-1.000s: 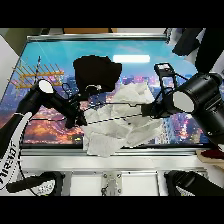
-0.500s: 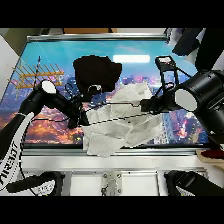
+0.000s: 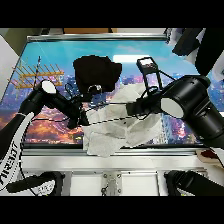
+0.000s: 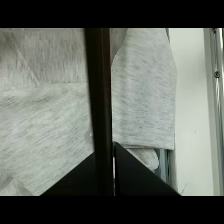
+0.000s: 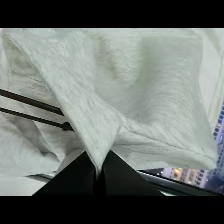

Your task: Fold the clothes and pants, and hang the long-sleeved shirts on hangers.

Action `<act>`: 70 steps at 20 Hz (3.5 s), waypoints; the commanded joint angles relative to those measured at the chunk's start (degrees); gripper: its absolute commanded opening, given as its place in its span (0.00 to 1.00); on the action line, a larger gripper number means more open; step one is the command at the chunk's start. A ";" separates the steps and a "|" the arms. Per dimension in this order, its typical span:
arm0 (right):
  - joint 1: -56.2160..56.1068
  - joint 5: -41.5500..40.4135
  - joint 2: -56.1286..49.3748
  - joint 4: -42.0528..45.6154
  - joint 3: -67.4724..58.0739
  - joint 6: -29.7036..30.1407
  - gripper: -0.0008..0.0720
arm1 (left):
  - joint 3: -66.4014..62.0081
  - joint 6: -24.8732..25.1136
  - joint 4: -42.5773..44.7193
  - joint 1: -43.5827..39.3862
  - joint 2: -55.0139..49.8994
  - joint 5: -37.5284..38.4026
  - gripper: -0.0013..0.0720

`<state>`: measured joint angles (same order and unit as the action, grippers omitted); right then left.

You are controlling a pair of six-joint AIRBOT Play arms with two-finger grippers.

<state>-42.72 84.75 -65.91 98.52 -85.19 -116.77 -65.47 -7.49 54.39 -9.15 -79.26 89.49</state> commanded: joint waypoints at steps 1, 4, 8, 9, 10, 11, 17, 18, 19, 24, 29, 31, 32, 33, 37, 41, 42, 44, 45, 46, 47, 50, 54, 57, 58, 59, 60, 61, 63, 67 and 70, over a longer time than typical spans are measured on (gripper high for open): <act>-2.23 -3.93 -2.58 -3.67 -2.29 -0.15 0.03 | 0.00 -0.02 -0.15 -0.04 -0.04 -0.07 0.04; -3.98 -6.73 -5.79 -5.22 -5.27 0.24 0.03 | 0.00 -0.04 -0.20 -0.04 -0.04 -0.04 0.04; -6.49 -8.44 -10.14 -5.86 -9.62 0.24 0.03 | 0.00 -0.02 -0.20 -0.04 -0.04 -0.02 0.04; -6.99 -8.46 -11.06 -5.97 -10.49 0.24 0.03 | 0.00 -0.02 -0.22 -0.04 -0.04 -0.04 0.04; -7.39 -8.48 -11.93 -6.29 -11.30 0.24 0.03 | 0.00 -0.02 -0.22 -0.04 -0.04 -0.02 0.04; -7.76 -8.48 -12.63 -6.27 -11.80 0.24 0.03 | 0.00 -0.02 -0.22 -0.04 -0.04 -0.02 0.04; -8.94 -14.03 -13.64 -8.39 -12.02 0.24 0.03 | 0.00 -0.02 -0.50 -0.04 -0.04 0.00 0.04; -8.92 -14.47 -13.64 -8.85 -12.02 0.24 0.03 | 0.00 -0.02 -0.48 -0.04 -0.04 0.00 0.04; -8.92 -14.47 -13.64 -9.09 -12.02 0.24 0.03 | 0.00 -0.02 -0.48 -0.04 -0.04 -0.02 0.04; -8.90 -14.38 -13.64 -10.25 -12.02 1.55 0.03 | 0.00 -0.02 -0.48 -0.04 -0.04 0.00 0.04; -8.66 -11.65 -13.25 -10.29 -12.04 2.64 0.87 | 0.00 -0.04 -0.48 -0.04 -0.04 0.07 0.04; -8.52 -8.39 -12.07 -10.25 -12.04 5.01 0.87 | 0.00 -0.02 -0.48 -0.04 -0.04 0.04 0.04; -8.22 -6.88 -11.28 -10.29 -12.04 4.98 0.87 | 0.00 -0.02 -0.46 -0.04 -0.04 0.02 0.04; -7.61 -5.31 -10.25 -10.34 -12.07 4.98 0.87 | 0.00 -0.02 -0.46 -0.04 -0.04 0.02 0.04; -1.90 0.13 -6.88 -17.03 -13.77 11.50 0.88 | 0.00 -0.02 -0.46 -0.04 -0.04 0.04 0.04; 14.25 5.33 -5.68 -39.41 -13.77 31.08 0.88 | 0.00 -0.02 -0.46 -0.04 -0.04 0.07 0.04; 18.75 6.71 -5.70 -44.63 -13.53 34.77 0.88 | 0.00 -0.02 -0.46 -0.04 -0.04 0.07 0.04; 25.44 6.62 -5.70 -49.18 -13.46 35.06 0.88 | 0.00 -0.02 -0.46 -0.04 -0.04 0.09 0.04; 27.74 6.62 -5.70 -49.75 -13.44 34.95 0.88 | 0.00 -0.02 -0.44 -0.04 -0.04 0.04 0.04; 29.62 6.69 -5.70 -49.72 -13.44 34.93 0.88 | 0.00 -0.02 -0.44 -0.04 -0.04 0.04 0.04; 31.04 6.71 -5.70 -50.42 -13.46 33.81 0.88 | 0.00 0.00 -0.44 -0.04 -0.04 0.02 0.04; 33.57 5.77 -5.70 -51.56 -13.00 49.57 0.88 | 0.00 -0.02 -0.42 -0.04 -0.04 0.04 0.04; 44.65 12.15 -5.66 -68.63 -5.77 69.02 0.88 | 0.00 -0.02 -0.44 -0.04 -0.04 0.04 0.04; 54.34 18.21 -5.66 -77.75 4.92 84.94 0.88 | 0.00 -0.02 -0.44 -0.04 -0.04 0.02 0.04; 56.52 18.82 -5.66 -78.27 8.31 89.64 0.88 | 0.00 -0.02 -0.44 -0.04 -0.04 0.04 0.04; 58.29 18.75 -5.68 -78.25 11.65 93.55 0.88 | 0.00 -0.02 -0.44 -0.04 -0.04 0.04 0.04; 59.32 18.38 -5.70 -78.23 14.51 97.02 0.88 | 0.00 -0.02 -0.42 -0.04 -0.04 0.04 0.04; 59.82 17.42 -5.70 -78.23 17.29 100.37 0.88 | 0.00 -0.02 -0.44 -0.04 -0.04 0.04 0.04; 60.02 13.20 -5.73 -78.20 21.70 104.56 0.88 | 0.00 -0.02 -0.44 -0.04 -0.04 0.04 0.04; 59.84 8.70 -6.36 -78.23 26.75 108.28 0.88 | 0.00 -0.02 -0.44 -0.04 -0.04 0.04 0.04; 57.79 9.79 -7.89 -78.25 27.21 109.53 0.88 | 0.00 -0.02 -0.44 -0.04 -0.04 0.04 0.04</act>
<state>16.25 94.94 -72.73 20.58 -59.70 -10.63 -65.47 -7.51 53.95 -9.19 -79.29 89.54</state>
